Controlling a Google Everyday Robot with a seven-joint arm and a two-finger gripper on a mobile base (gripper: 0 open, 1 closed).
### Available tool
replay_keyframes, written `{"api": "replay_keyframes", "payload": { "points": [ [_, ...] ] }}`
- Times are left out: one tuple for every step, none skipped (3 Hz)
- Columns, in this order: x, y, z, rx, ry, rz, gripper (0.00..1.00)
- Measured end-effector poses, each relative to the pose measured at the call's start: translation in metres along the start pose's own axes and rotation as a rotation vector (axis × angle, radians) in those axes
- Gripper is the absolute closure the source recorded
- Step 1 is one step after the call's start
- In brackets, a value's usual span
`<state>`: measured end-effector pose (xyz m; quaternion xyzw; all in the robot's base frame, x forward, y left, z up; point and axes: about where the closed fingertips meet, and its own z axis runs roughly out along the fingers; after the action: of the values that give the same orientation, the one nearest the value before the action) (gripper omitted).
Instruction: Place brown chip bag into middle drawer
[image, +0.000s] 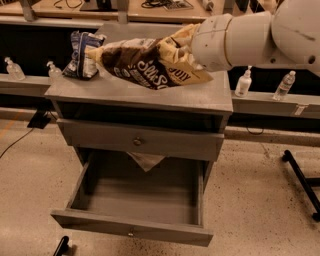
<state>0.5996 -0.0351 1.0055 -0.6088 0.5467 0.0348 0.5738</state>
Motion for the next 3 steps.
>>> {"api": "replay_keyframes", "payload": {
  "points": [
    [0.011,0.004,0.008,-0.074,-0.049,0.039,1.0],
    [0.022,0.071,0.005,-0.214,-0.174,0.091,1.0],
    [0.043,0.162,-0.006,-0.359,-0.155,0.149,1.0]
  ]
}}
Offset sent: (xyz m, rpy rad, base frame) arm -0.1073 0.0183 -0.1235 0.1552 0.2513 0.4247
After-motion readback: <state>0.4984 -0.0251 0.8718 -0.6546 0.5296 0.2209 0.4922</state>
